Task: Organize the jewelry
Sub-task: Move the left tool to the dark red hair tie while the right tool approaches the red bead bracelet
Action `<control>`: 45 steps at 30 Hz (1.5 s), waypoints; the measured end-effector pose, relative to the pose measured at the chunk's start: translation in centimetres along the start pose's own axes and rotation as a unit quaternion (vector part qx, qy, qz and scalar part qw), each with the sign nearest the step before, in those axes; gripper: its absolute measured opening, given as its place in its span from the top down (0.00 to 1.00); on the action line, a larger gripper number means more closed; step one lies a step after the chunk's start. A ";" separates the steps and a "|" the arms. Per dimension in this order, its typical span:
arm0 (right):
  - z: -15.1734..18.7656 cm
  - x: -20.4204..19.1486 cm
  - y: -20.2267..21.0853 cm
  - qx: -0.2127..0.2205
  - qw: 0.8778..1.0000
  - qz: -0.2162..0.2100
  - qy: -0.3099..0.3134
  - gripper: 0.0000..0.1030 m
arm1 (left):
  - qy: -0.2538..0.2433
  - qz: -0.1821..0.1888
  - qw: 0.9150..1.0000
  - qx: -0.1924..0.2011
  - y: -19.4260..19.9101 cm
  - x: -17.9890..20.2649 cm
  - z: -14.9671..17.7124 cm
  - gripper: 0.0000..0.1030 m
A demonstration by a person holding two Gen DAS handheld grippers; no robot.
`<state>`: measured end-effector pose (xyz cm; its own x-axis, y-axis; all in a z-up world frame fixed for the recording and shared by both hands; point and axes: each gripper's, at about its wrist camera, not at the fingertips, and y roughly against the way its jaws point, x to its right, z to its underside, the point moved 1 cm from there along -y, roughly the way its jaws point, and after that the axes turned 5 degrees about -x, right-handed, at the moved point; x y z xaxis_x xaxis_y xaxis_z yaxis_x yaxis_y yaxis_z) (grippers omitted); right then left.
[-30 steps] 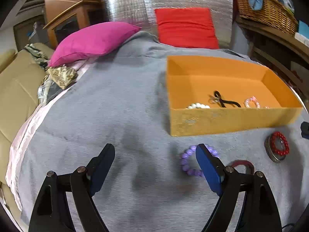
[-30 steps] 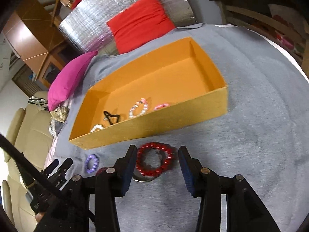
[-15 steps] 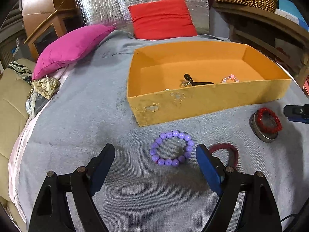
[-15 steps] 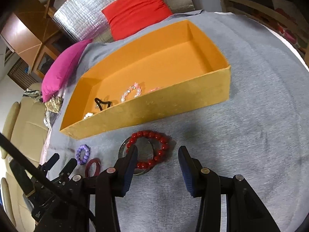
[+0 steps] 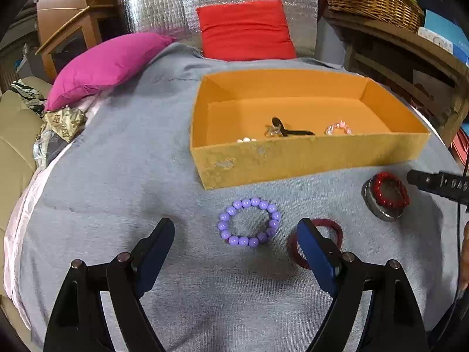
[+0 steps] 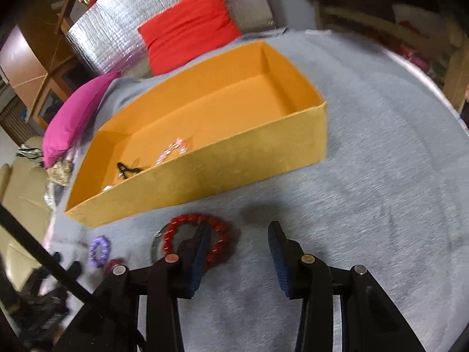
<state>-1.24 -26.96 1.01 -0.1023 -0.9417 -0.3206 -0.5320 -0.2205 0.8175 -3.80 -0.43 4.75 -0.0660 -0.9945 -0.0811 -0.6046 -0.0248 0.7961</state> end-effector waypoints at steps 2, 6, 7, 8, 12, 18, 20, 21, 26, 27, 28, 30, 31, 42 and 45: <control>0.5 -0.3 0.1 0.012 1.000 0.011 0.006 0.58 | 0.003 -0.002 1.000 0.005 0.4 -0.2 0.0 0.17; 1.6 -1.4 0.7 0.009 1.000 0.006 -0.002 0.58 | 0.000 -0.007 1.000 0.006 0.9 -0.6 0.3 0.17; 1.8 -2.0 0.8 0.005 1.000 0.008 0.001 0.58 | -0.005 -0.013 1.000 0.007 1.1 -0.7 0.5 0.17; 2.1 -2.8 0.9 -0.002 1.000 0.013 0.008 0.58 | -0.008 -0.017 1.000 0.008 1.1 -0.8 0.5 0.17; 2.2 -4.9 1.6 -0.011 0.999 0.027 0.030 0.58 | -0.008 -0.025 1.000 0.012 1.2 -1.8 0.7 0.17; 1.9 -5.1 2.5 -0.014 0.999 0.031 0.036 0.58 | -0.010 -0.034 0.999 0.012 1.1 -2.5 0.6 0.17; 1.9 -4.7 2.7 -0.015 0.999 0.028 0.032 0.58 | -0.011 -0.035 0.999 0.009 0.9 -2.5 0.6 0.17; 1.8 -4.3 2.8 -0.015 0.999 0.027 0.029 0.58 | -0.014 -0.037 0.999 0.007 0.7 -2.3 0.6 0.17; 1.4 -3.3 2.8 -0.022 0.999 0.021 0.034 0.58 | -0.023 -0.040 0.999 -0.003 -0.1 -1.8 0.5 0.17; 1.3 -3.1 2.7 -0.024 0.999 0.021 0.035 0.58 | -0.025 -0.038 0.999 -0.005 -0.3 -1.6 0.6 0.17; 1.2 -2.9 2.5 -0.026 0.999 0.023 0.039 0.58 | -0.027 -0.038 0.999 -0.007 -0.4 -1.5 0.6 0.17; 1.1 -2.6 2.2 -0.031 0.998 0.022 0.044 0.58 | -0.030 -0.044 0.999 -0.010 -0.7 -1.4 0.5 0.17; 1.1 -2.6 2.0 -0.032 0.998 0.019 0.045 0.58 | -0.028 -0.045 0.999 -0.012 -0.8 -1.4 0.5 0.17; 0.7 -1.4 0.5 -0.041 0.998 -0.033 0.031 0.58 | -0.006 0.007 0.999 -0.031 -1.9 -3.0 0.2 0.17; 0.4 -0.8 0.2 -0.056 0.997 -0.051 0.020 0.58 | -0.012 0.027 0.999 -0.033 -2.0 -2.7 0.5 0.17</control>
<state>-1.63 -26.11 1.28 -0.0182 -0.9214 -0.3882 -0.4404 -0.3412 0.8304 -2.87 2.39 3.09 -0.1174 -0.9918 -0.0503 -0.5459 0.0221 0.8376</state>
